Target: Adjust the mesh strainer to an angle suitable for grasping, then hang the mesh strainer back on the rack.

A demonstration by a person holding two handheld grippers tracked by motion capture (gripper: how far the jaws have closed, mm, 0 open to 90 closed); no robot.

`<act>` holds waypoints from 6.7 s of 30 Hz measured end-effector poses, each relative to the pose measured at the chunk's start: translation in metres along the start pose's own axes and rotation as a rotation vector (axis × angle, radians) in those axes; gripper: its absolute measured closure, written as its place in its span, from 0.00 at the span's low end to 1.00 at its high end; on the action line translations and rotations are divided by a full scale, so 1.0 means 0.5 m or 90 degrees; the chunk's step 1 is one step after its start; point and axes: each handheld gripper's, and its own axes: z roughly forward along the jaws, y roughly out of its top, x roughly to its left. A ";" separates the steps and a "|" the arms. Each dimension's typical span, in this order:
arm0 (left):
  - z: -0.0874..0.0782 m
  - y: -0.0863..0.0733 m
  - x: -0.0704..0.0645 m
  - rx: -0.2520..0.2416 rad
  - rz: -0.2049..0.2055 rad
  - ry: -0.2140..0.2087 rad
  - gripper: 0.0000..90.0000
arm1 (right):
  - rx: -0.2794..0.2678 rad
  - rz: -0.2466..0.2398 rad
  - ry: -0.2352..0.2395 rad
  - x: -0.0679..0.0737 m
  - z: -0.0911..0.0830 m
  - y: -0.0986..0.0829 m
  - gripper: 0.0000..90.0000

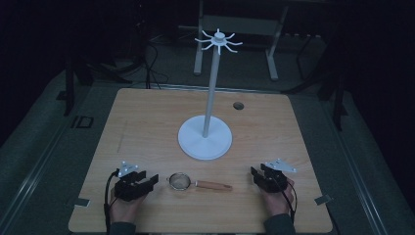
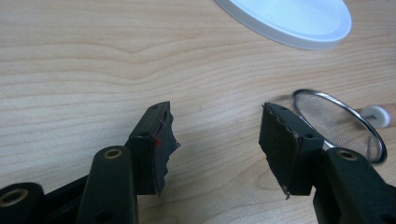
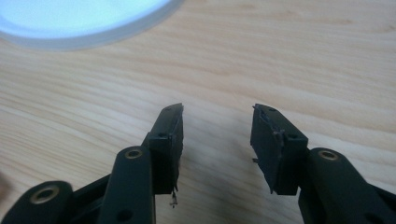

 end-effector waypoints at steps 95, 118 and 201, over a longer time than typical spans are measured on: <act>0.121 0.157 -0.241 0.226 0.437 -0.200 0.61 | 0.017 -0.003 -0.004 -0.029 0.002 0.000 0.49; 0.174 0.128 -0.282 0.324 0.517 -0.182 0.68 | 0.019 -0.003 -0.005 -0.029 0.002 0.001 0.49; 0.105 0.220 -0.236 0.154 0.349 -0.114 0.77 | 0.020 -0.015 -0.010 -0.020 0.003 0.001 0.49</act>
